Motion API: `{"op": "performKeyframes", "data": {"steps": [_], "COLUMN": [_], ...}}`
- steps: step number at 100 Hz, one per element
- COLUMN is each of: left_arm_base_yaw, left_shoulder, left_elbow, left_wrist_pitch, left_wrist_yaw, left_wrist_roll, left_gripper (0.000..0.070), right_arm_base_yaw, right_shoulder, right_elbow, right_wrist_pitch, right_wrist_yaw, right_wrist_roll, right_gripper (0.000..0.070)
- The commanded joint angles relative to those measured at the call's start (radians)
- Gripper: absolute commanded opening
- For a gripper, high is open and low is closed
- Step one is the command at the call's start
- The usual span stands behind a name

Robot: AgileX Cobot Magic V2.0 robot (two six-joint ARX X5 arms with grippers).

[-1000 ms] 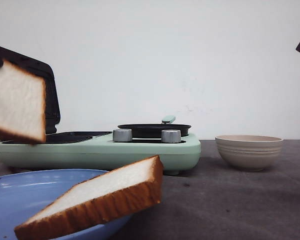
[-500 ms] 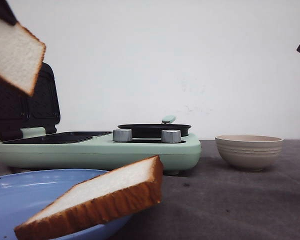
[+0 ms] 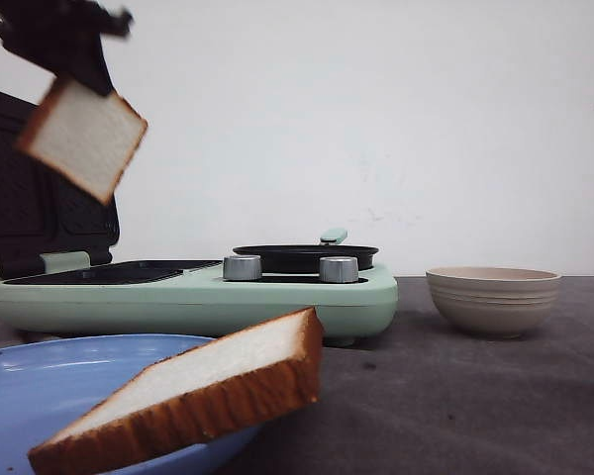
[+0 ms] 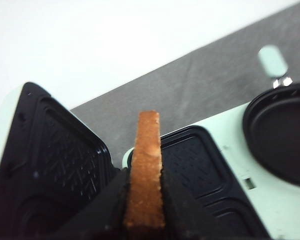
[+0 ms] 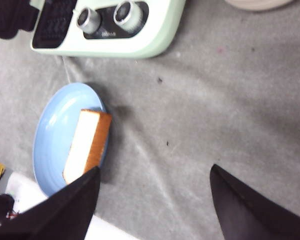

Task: Make breakfast with bread and shrimp
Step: 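Lower the bread onto the press plate farther from the robot, open left gripper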

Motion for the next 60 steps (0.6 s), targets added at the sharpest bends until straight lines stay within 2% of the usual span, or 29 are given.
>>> {"op": "performKeyframes", "data": {"steps": [1, 26, 42, 60], "left_arm_base_yaw": [-0.012, -0.045, -0.057, -0.060], "left_shoulder": [0.049, 0.212, 0.327, 0.436], "left_elbow": [0.023, 0.043, 0.115, 0.227], "left_wrist_pitch": [0.047, 0.179, 0.190, 0.185], "left_wrist_yaw": [-0.025, -0.103, -0.160, -0.214], "left_wrist_roll": [0.101, 0.275, 0.361, 0.404], "left_gripper": [0.0003, 0.0003, 0.0003, 0.0002], "right_arm_base_yaw": [0.003, 0.003, 0.003, 0.003], "right_shoulder": [0.006, 0.006, 0.006, 0.006], "right_elbow": [0.016, 0.016, 0.016, 0.016], "right_wrist_pitch": [0.000, -0.006, -0.006, -0.006], "right_wrist_yaw": [0.000, 0.000, 0.001, 0.001], "right_wrist_roll": [-0.026, -0.034, -0.048, -0.048], "right_gripper": [0.0432, 0.0432, 0.0432, 0.0432]}}
